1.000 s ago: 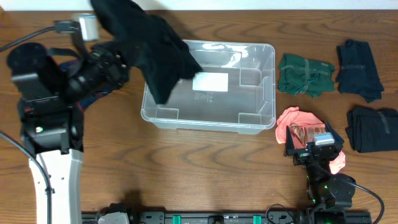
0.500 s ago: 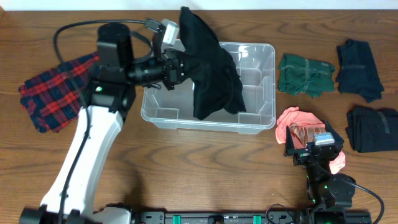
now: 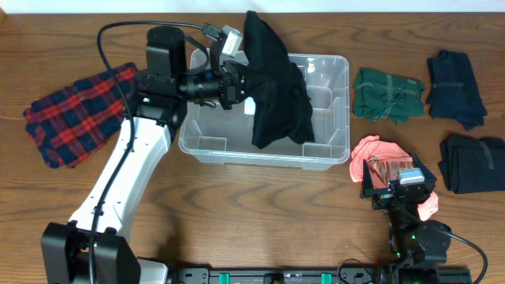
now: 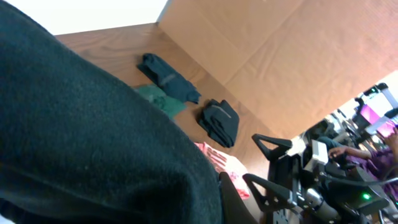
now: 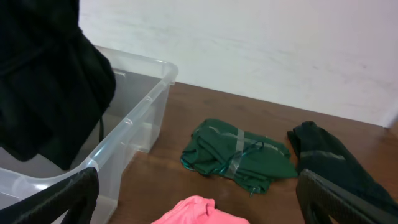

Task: Pack container

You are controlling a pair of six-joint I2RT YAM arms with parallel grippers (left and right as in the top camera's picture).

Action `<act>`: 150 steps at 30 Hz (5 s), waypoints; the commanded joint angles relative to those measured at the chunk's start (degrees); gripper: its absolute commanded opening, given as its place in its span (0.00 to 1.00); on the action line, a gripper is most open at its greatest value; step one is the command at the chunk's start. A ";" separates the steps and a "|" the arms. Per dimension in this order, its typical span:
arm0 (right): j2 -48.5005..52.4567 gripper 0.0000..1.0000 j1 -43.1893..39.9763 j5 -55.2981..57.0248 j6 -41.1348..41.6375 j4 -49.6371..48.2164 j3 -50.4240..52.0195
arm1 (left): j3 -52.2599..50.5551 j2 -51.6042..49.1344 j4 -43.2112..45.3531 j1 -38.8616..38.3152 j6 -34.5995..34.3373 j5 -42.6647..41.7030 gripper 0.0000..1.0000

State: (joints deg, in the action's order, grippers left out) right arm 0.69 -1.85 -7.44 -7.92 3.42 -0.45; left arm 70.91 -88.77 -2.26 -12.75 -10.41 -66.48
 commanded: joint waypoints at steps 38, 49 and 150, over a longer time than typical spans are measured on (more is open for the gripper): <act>-0.31 0.99 0.42 0.37 0.59 0.22 0.13 | 1.20 -6.45 -9.94 5.77 7.04 6.71 0.74; -0.31 0.99 0.42 0.37 0.59 0.22 0.13 | 1.31 -6.25 -25.03 3.98 12.37 35.63 0.74; -0.31 0.99 0.42 0.37 0.59 0.22 0.13 | 23.08 -5.68 -40.89 -9.27 9.20 74.03 0.59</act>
State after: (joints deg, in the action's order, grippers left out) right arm 0.69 -1.85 -7.44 -7.92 3.40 -0.45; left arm 92.73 -99.44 -41.36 -24.77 3.07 7.46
